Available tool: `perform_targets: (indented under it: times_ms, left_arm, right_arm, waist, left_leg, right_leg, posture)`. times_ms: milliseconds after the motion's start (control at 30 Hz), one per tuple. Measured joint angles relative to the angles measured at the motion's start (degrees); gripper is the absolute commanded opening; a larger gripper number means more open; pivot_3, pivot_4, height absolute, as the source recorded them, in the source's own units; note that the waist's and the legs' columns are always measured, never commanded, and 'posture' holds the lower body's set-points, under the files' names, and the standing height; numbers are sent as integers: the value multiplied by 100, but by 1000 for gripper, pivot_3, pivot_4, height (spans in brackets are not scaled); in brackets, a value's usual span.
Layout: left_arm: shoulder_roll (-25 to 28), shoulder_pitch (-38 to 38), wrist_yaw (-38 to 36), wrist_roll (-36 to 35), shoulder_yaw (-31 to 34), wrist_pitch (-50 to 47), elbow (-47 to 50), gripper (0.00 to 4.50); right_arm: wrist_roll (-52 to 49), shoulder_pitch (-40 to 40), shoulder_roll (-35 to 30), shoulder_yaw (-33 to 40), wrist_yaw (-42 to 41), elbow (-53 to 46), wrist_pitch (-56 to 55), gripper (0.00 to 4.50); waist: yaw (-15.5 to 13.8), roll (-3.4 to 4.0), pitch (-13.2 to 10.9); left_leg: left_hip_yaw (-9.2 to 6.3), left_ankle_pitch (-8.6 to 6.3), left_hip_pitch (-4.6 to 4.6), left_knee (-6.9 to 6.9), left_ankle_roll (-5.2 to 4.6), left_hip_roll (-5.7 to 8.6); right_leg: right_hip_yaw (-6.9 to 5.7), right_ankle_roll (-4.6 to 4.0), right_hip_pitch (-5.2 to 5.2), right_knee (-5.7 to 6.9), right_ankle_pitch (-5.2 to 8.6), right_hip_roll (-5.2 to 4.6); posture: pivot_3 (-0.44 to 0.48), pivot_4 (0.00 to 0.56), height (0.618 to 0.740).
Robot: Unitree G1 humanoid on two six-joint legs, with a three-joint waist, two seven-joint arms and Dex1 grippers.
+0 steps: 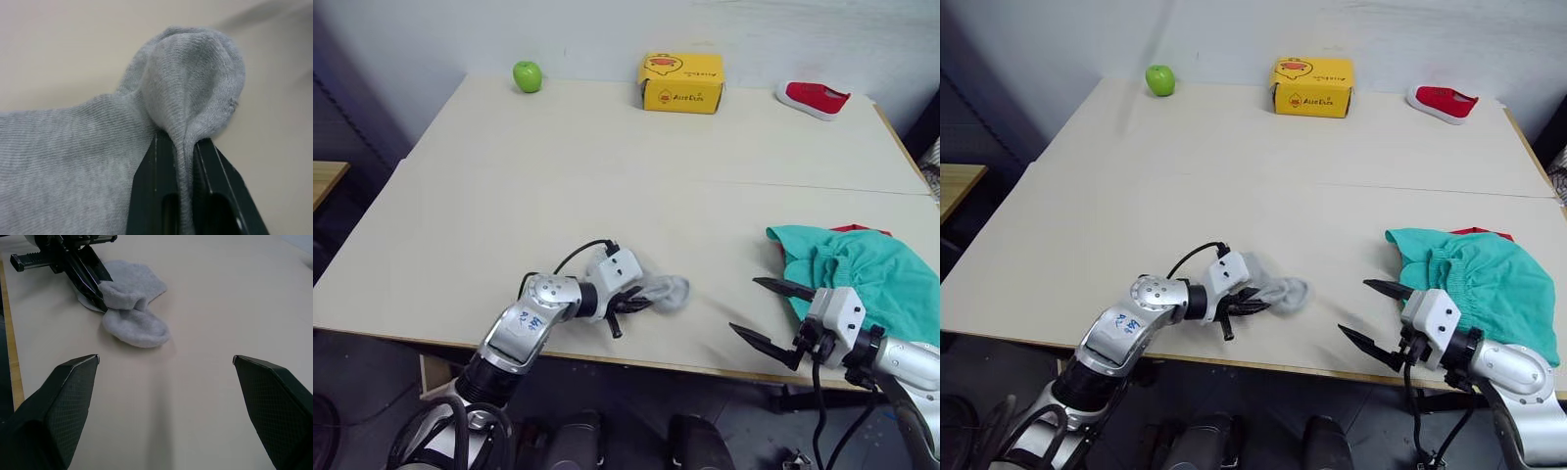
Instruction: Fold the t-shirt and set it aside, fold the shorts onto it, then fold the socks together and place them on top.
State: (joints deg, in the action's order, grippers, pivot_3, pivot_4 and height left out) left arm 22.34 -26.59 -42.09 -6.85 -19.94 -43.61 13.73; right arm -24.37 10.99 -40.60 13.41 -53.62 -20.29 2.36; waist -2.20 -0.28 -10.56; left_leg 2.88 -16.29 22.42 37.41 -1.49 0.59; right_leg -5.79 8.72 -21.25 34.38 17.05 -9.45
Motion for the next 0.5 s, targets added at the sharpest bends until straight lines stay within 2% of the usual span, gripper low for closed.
perform_targets:
  times_ms: [167,500]
  left_arm:
    - [56,16,-335,-349,245,455,5,2934]
    - [678,120,-1225,-1136,1414,1601,-115,2934]
  right_arm:
    - [-44,-65,3,-301,5,-153,344,4500]
    - [-79,-386,126,-517,190,-225,537,4500]
  waist:
    - [0,0,0]
    - [-5,-1,-2]
  left_leg:
    - [0,-3,4,-1,2,-2]
    - [39,-14,4,10,6,-27]
  right_leg:
    - [-1,-1,-1,-12,-1,0]
    - [11,-17,-24,-20,-11,12]
  posture:
    - [0,150,740]
    - [0,150,740]
